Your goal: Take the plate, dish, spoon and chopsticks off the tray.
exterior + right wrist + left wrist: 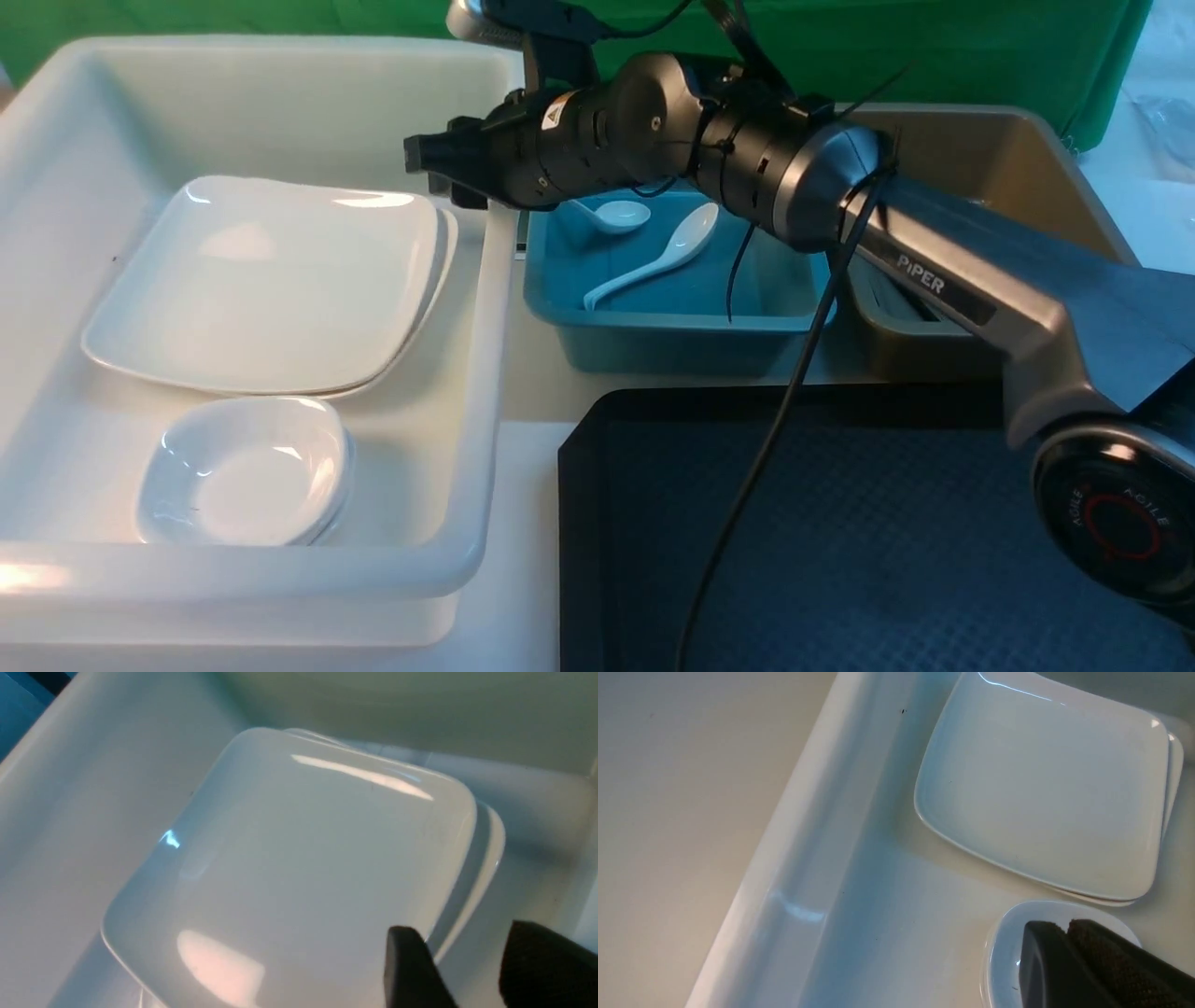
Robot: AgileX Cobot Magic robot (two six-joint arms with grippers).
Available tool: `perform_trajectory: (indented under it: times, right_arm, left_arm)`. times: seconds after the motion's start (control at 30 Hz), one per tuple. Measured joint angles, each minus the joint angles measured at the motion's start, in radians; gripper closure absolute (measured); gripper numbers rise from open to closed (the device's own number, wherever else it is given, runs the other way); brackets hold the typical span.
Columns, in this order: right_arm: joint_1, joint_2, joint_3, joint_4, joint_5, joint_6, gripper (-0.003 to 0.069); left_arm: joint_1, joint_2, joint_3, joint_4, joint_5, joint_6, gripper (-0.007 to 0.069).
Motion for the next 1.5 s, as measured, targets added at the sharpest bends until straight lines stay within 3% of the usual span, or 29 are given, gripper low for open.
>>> perform_trajectory:
  times: [0.13,0.23,0.37,0.43,0.57,0.7,0.93,1.27,1.5]
  right_arm:
    - [-0.044,-0.092,-0.002,-0.05,0.219,-0.098,0.0566]
    - [-0.081,-0.2,-0.004,-0.155,0.343,-0.108,0.062]
    - [-0.118,-0.362,-0.005,-0.328,0.449,-0.071,0.0633]
    - [-0.128,-0.511,-0.006,-0.493,0.515,-0.011,0.0634]
    - [-0.128,-0.703,-0.002,-0.599,0.583,0.038,0.0634]
    - [-0.128,-0.897,0.078,-0.622,0.576,0.053,0.0634]
    - [-0.128,-1.35,0.528,-0.642,0.381,0.109,0.0634]
    - [-0.128,-1.992,1.398,-0.659,-0.03,0.254,0.0635]
    - [-0.128,-2.213,1.654,-0.663,-0.256,0.263,0.0635]
  left_arm:
    - [0.0,0.0,0.0,-0.022,0.003,0.065,0.0589]
    - [0.0,0.0,0.0,-0.092,-0.008,0.151,0.0589]
    - [0.0,0.0,0.0,-0.199,-0.024,0.243,0.0589]
    - [0.0,0.0,0.0,-0.284,-0.029,0.322,0.0589]
    - [0.0,0.0,0.0,-0.373,-0.03,0.412,0.0589]
    - [0.0,0.0,0.0,-0.419,-0.031,0.453,0.0589]
    - [-0.034,0.0,0.0,-0.489,-0.03,0.534,0.0589]
    - [-0.293,-0.006,0.0,-0.473,-0.02,0.55,0.0589]
    - [-0.328,-0.118,0.089,-0.472,-0.06,0.535,0.0589]
